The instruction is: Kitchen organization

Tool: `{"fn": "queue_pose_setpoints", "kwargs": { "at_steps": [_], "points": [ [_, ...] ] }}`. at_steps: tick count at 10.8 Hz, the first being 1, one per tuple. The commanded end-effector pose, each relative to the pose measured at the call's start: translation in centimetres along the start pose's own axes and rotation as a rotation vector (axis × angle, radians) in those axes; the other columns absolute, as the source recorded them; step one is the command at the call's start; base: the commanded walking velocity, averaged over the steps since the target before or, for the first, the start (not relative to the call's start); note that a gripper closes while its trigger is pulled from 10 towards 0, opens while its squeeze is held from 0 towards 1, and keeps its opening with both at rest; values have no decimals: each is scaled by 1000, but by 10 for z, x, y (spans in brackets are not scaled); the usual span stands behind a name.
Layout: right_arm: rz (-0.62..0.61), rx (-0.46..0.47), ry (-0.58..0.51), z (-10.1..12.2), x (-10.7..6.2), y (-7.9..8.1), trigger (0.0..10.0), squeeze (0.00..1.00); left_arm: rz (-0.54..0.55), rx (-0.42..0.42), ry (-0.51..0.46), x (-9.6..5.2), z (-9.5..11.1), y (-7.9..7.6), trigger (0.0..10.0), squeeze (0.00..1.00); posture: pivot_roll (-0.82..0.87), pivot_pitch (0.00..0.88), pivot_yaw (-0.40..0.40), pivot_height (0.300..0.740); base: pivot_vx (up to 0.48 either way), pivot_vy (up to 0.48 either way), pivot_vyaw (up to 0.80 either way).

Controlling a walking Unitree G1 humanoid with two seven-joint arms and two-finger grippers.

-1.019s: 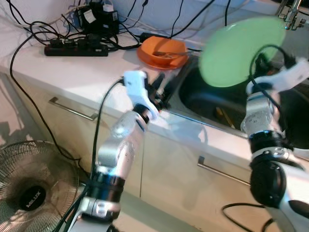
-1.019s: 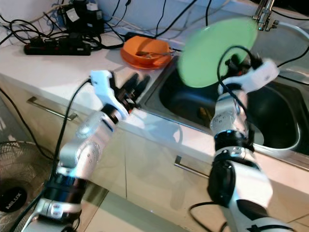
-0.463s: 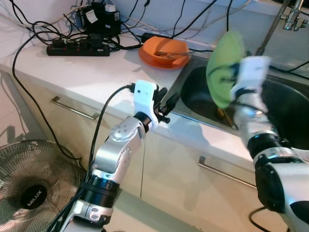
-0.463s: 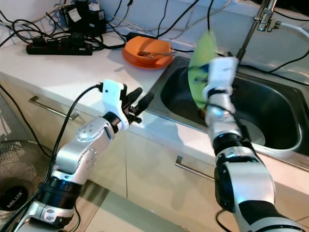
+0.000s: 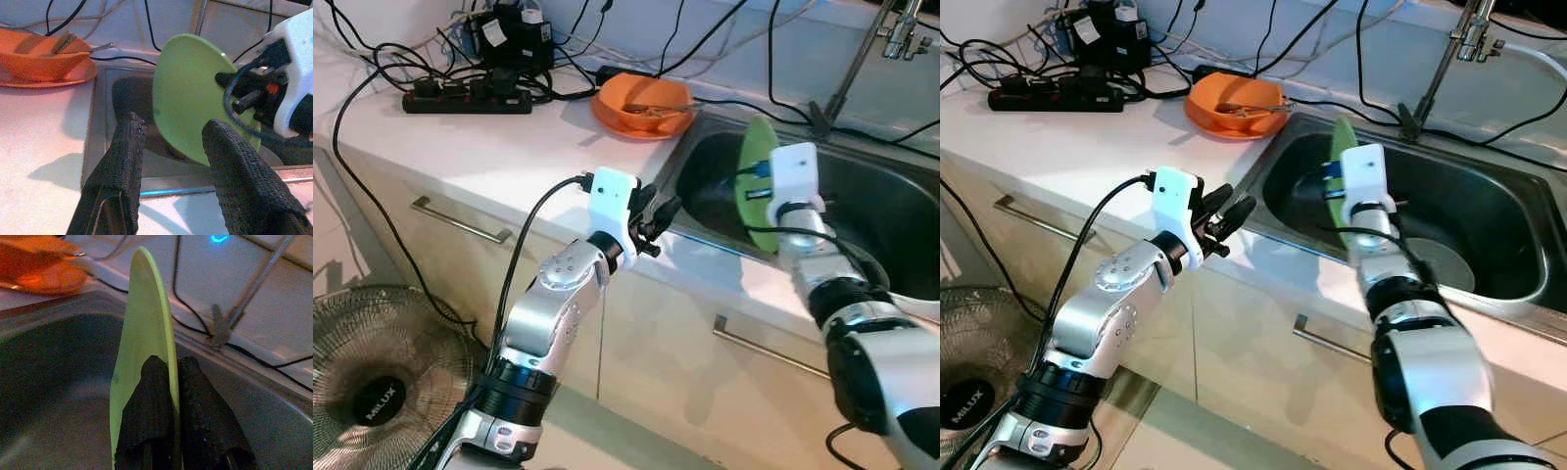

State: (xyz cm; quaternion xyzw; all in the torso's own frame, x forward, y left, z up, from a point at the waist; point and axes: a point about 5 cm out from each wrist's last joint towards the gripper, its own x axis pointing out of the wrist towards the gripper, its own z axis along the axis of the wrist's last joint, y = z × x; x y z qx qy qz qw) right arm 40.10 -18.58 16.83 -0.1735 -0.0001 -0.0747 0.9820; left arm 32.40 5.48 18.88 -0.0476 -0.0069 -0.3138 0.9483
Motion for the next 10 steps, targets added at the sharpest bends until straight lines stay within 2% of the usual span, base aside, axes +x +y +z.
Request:
{"fn": "queue_pose_setpoints", "kwargs": {
  "at_steps": [1,8,9,10],
  "points": [
    [9,-17,-5,4,1,2,10000,0,-6,11,3,-1,2,-2,10000,0,315,0,-79,740,0,0,0],
    [156,-59,52,-13,-9,33,10000,0,6,16,20,-3,-1,-2,10000,0,323,0,-84,740,0,0,0],
    [171,-55,53,-13,-10,36,10000,180,5,15,22,-3,-2,-3,10000,0,324,0,-85,740,0,0,0],
    [187,-53,53,-14,-11,38,10000,988,6,14,27,-4,-2,-3,10000,0,324,0,-85,740,0,0,0]
  ]
}}
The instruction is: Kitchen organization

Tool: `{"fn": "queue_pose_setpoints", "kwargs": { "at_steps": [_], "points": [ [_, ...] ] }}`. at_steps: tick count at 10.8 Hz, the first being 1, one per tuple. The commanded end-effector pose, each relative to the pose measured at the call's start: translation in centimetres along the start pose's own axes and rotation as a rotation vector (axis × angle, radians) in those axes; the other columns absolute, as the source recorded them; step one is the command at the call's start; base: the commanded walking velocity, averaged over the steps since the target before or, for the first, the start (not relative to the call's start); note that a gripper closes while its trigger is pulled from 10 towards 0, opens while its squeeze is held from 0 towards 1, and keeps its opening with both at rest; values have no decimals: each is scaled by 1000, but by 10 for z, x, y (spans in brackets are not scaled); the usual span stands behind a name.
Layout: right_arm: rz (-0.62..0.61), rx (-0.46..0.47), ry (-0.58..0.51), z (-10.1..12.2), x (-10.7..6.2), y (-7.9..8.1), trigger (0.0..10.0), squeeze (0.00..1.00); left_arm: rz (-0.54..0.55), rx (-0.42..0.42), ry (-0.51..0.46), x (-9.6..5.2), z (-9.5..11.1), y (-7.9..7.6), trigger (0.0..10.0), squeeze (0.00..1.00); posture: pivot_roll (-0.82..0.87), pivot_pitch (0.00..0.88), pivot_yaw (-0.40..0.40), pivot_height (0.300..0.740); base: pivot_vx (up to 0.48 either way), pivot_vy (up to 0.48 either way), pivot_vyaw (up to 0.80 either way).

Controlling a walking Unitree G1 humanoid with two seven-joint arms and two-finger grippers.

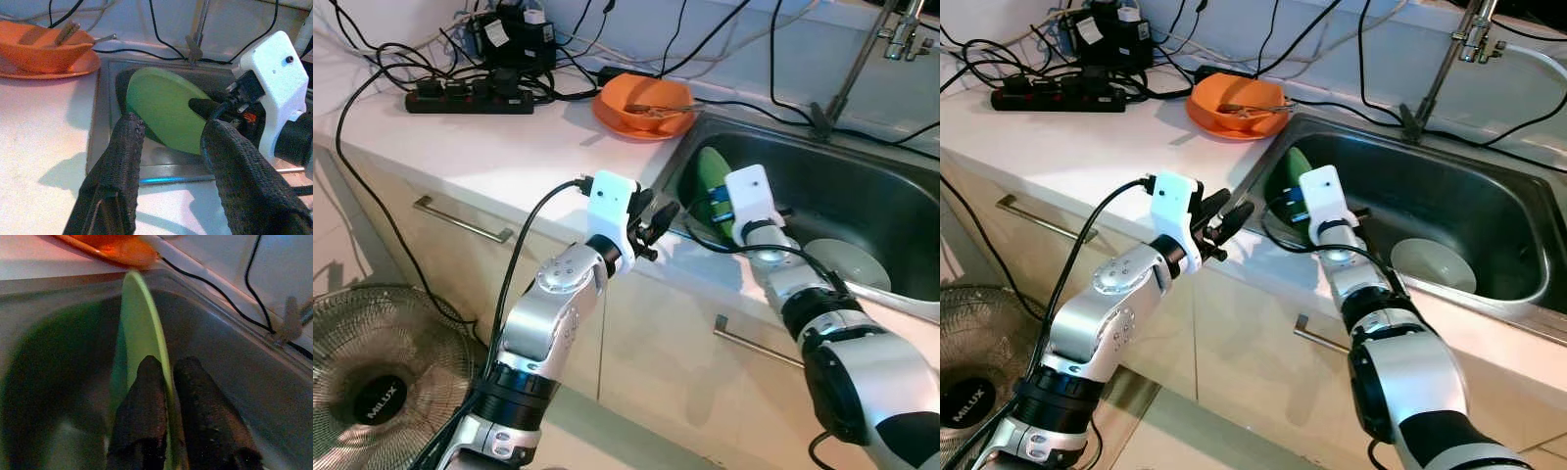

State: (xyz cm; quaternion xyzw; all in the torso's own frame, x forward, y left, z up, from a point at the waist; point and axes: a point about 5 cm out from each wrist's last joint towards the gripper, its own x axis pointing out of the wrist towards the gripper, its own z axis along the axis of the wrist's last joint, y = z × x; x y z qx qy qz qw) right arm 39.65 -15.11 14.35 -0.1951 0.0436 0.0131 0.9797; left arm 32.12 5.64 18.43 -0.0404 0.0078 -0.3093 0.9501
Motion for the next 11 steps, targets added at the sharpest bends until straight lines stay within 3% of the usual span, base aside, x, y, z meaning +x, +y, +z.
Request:
{"fn": "queue_pose_setpoints", "kwargs": {
  "at_steps": [1,2,3,5,9,10,11],
  "points": [
    [5,-2,2,-2,-1,-1,10000,1000,-4,9,-3,-1,2,-3,10000,0,324,0,-85,740,0,0,0],
    [12,-7,3,-3,-1,2,10000,1000,-5,7,-1,-1,1,-3,10000,0,324,0,-85,740,0,0,0],
    [17,-10,5,-3,-1,3,10000,0,-6,5,4,-1,0,-3,10000,0,322,0,-85,740,0,0,0],
    [21,-6,-4,-2,-1,3,10000,0,-6,4,8,-1,-1,-3,10000,0,319,0,-85,740,0,0,0],
    [15,85,-106,21,3,-2,10000,0,-2,5,14,-1,-3,-4,10000,0,306,0,-83,740,0,0,0],
    [2,154,-139,28,4,-6,10000,0,2,7,13,-1,-4,-3,10000,0,302,0,-83,740,0,0,0],
    [-6,282,-222,41,5,-14,10000,0,42,16,0,-1,-5,1,10000,0,294,0,-80,740,0,0,0]
  ]
}}
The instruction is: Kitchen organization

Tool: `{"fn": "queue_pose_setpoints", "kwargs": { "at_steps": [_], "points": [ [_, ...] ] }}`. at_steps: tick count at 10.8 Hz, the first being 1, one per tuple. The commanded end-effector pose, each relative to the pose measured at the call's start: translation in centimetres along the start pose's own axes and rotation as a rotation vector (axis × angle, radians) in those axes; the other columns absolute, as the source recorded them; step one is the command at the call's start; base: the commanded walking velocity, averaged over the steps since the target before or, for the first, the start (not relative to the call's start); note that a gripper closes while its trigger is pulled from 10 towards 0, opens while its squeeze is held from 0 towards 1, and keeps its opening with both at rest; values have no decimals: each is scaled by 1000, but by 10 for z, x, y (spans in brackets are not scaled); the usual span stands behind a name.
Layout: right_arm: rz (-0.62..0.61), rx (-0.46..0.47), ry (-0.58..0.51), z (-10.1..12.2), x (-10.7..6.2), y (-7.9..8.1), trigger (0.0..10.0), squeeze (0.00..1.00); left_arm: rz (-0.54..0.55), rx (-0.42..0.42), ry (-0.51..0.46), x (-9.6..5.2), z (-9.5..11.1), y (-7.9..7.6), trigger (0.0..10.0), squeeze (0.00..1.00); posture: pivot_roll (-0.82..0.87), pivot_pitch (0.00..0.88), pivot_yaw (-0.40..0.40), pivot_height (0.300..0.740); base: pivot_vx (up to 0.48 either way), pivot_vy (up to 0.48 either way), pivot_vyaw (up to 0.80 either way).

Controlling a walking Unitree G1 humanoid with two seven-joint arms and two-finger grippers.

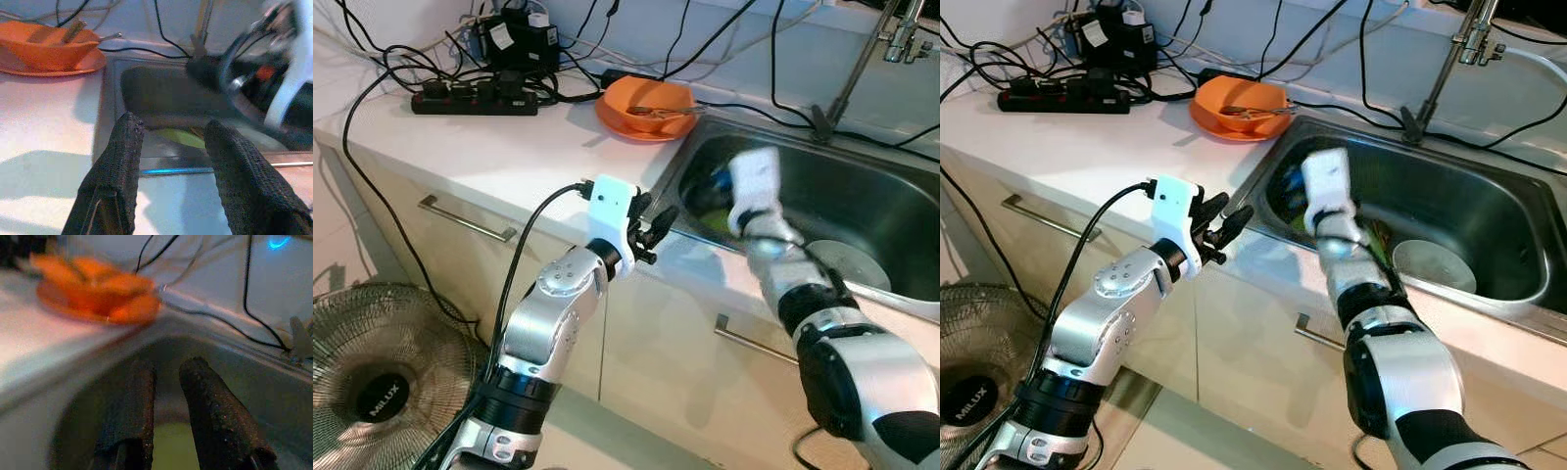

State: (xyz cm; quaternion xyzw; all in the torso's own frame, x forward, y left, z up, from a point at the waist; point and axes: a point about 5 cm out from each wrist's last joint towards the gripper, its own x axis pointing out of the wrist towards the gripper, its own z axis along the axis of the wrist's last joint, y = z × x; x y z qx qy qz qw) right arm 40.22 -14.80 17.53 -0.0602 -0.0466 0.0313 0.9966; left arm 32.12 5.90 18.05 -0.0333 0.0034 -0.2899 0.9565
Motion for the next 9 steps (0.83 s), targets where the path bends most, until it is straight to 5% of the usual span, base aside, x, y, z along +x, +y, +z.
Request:
{"fn": "queue_pose_setpoints", "kwargs": {
  "at_steps": [1,4,5,6,9],
  "points": [
    [7,56,-116,22,5,-3,10000,0,54,11,-21,0,0,5,10000,0,289,0,-79,740,0,0,0],
    [18,212,-352,46,-7,-10,10000,0,227,122,-160,-1,13,26,10000,0,230,0,-56,740,0,0,0],
    [30,210,-366,36,-18,-9,10000,0,257,137,-200,-2,19,29,10000,0,220,0,-51,740,0,0,0],
    [2,194,-298,1,-35,-9,10000,0,314,139,-255,-4,24,35,10000,0,215,0,-45,740,0,0,0],
    [-8,207,-235,-23,-49,0,10000,0,366,157,-264,-10,14,45,10000,0,210,0,-25,740,0,0,0]
  ]
}}
